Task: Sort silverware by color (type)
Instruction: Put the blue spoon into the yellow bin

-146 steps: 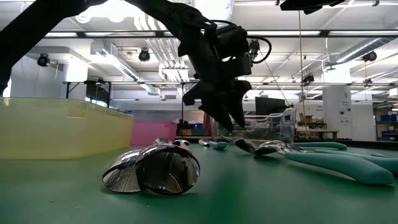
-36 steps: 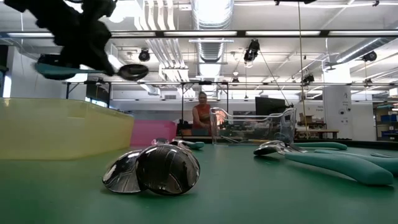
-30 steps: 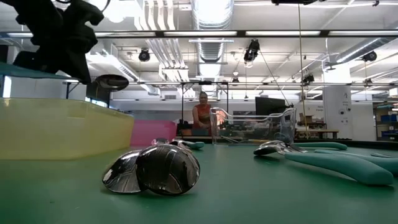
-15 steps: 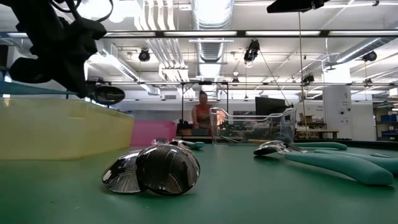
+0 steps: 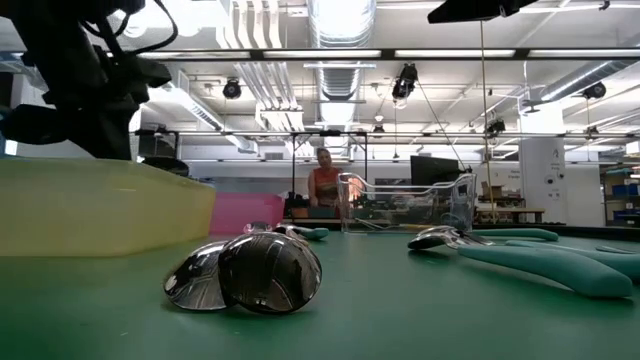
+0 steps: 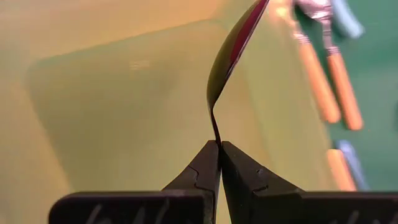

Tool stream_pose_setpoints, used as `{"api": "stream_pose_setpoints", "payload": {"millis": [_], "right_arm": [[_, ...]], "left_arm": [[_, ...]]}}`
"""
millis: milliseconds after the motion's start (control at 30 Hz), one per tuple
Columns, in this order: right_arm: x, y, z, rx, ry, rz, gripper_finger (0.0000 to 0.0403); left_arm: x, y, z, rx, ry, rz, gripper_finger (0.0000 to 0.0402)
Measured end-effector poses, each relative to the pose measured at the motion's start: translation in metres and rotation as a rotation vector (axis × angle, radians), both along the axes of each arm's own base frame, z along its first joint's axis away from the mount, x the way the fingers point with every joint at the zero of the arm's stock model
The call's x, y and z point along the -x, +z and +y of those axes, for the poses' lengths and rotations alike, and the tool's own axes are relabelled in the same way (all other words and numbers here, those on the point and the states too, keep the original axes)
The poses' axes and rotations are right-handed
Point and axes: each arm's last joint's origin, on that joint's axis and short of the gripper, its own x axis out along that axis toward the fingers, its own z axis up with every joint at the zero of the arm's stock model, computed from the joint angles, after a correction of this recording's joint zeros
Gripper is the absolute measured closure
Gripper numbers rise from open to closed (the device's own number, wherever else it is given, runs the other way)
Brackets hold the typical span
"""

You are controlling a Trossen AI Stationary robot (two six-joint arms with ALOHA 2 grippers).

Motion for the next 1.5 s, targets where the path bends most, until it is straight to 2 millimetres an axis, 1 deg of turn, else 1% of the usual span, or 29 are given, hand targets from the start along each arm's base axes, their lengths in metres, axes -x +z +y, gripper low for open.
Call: {"api": "stream_pose_setpoints", "payload": {"millis": [133,667,1033,1300,1500], "right_arm": [[0.0,0.0,0.0,0.0,0.0,0.0,0.036],[0.0,0.0,0.0,-0.004,-0.001,-0.002,0.036],[0.0,0.0,0.0,-0.011,-0.003,-0.004,0.036],[0.0,0.0,0.0,-0.01,-0.003,-0.004,0.036],[0.0,0.0,0.0,-0.01,-0.003,-0.004,0.036]], "left_arm": [[0.005,-0.002,0.001,-0.013,0.008,0.061,0.0401],[0.014,-0.011,0.002,0.0,-0.008,0.157,0.0401],[0.014,-0.012,0.002,0.005,0.001,0.148,0.0401],[0.008,-0.01,0.002,-0.011,0.026,0.072,0.0401],[0.008,-0.018,0.002,-0.004,0.051,0.041,0.0401]]}}
